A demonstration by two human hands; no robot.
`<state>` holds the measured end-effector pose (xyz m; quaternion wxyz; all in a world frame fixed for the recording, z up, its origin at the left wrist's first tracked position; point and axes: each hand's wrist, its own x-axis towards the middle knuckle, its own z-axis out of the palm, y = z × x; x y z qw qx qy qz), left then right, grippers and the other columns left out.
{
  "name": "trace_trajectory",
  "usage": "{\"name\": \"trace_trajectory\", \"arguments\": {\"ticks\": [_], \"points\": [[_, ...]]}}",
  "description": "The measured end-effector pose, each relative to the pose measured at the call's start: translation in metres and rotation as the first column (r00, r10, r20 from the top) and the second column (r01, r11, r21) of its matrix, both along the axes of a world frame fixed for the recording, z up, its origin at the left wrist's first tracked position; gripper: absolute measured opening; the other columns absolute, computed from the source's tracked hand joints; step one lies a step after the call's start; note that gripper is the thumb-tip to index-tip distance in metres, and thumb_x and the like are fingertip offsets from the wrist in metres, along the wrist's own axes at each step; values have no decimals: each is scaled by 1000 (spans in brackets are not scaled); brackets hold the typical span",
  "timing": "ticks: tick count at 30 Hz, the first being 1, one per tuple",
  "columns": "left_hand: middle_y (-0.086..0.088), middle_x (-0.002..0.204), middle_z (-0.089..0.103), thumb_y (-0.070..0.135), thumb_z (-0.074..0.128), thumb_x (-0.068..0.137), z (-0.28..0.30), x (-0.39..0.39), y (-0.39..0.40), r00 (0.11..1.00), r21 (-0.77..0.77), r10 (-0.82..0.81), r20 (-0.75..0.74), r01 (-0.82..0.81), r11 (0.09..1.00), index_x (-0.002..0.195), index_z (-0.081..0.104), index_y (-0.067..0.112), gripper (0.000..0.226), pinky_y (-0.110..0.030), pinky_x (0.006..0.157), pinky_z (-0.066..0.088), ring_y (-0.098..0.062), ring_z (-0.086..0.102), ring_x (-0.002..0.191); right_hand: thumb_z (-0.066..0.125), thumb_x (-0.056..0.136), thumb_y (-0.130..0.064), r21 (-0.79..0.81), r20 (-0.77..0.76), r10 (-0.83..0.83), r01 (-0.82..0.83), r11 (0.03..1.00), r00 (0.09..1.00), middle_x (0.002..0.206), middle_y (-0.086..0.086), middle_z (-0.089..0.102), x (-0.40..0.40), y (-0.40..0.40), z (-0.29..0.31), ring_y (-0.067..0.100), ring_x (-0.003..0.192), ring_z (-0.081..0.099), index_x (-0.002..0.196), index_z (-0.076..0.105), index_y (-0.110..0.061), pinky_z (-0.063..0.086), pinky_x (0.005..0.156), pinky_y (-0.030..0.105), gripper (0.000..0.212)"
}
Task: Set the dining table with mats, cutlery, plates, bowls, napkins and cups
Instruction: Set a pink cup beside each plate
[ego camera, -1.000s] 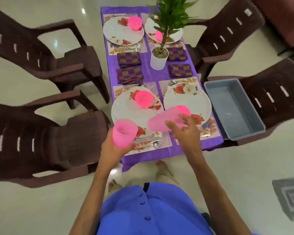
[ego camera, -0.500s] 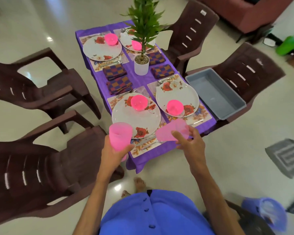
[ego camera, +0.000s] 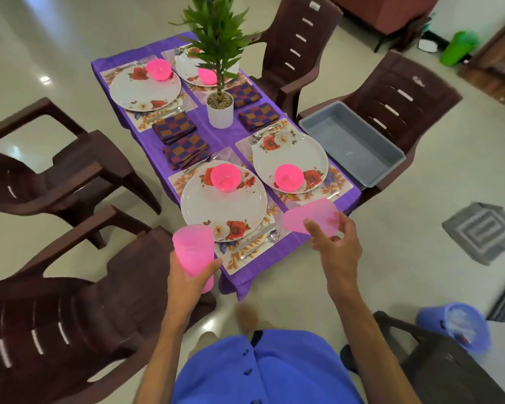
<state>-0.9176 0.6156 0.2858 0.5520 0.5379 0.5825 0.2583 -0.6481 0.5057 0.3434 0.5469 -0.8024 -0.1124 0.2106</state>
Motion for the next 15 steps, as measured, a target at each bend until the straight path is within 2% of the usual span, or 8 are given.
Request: {"name": "trace_trajectory", "arguments": {"ticks": [4, 6, 8, 9, 11, 15], "points": [[23, 130, 53, 48, 94, 71, -1, -9, 9, 998, 0, -63, 25, 63, 998, 139, 33, 49, 91, -41, 86, 58, -7, 57, 120, 82, 60, -75, -33, 63, -84, 86, 996, 994, 135, -7, 57, -18, -6, 2, 29, 111, 68, 142, 51, -31, 63, 89, 46, 98], [20, 133, 53, 42, 94, 74, 1, -17, 18, 992, 10, -118, 33, 118, 993, 140, 34, 47, 90, -39, 86, 58, -9, 57, 121, 85, 64, -70, -64, 83, -123, 128, 990, 989, 137, -6, 57, -30, -9, 2, 28, 115, 66, 144, 50, -29, 62, 92, 46, 96], [18, 134, 54, 37, 93, 75, 3, -25, 28, 985, 36, -166, 43, 165, 986, 141, 35, 44, 88, -34, 83, 56, -7, 58, 120, 88, 72, -56, -85, 104, -162, 171, 982, 981, 139, -1, 57, -42, -10, 3, 26, 121, 61, 145, 50, -24, 59, 96, 36, 89], [19, 133, 55, 36, 93, 76, 6, -27, 33, 983, 47, -177, 48, 175, 984, 141, 36, 43, 86, -31, 81, 55, -5, 58, 119, 89, 73, -51, -96, 118, -171, 182, 979, 978, 140, 0, 57, -47, -11, 2, 24, 123, 60, 145, 50, -22, 55, 95, 29, 87], [22, 129, 55, 33, 92, 77, 9, -30, 42, 981, 49, -183, 64, 180, 982, 139, 36, 43, 84, -26, 77, 52, 1, 57, 115, 90, 73, -47, -129, 143, -164, 182, 975, 976, 140, 1, 58, -54, -8, 0, 22, 124, 58, 145, 50, -22, 50, 91, 24, 86], [25, 128, 53, 34, 92, 77, 7, -33, 58, 977, 27, -209, 53, 208, 978, 139, 36, 42, 85, -27, 76, 54, 1, 57, 113, 92, 72, -45, -197, 138, -120, 146, 970, 983, 142, 2, 57, -49, 4, -13, 23, 126, 57, 146, 49, -21, 52, 94, 30, 89]]}}
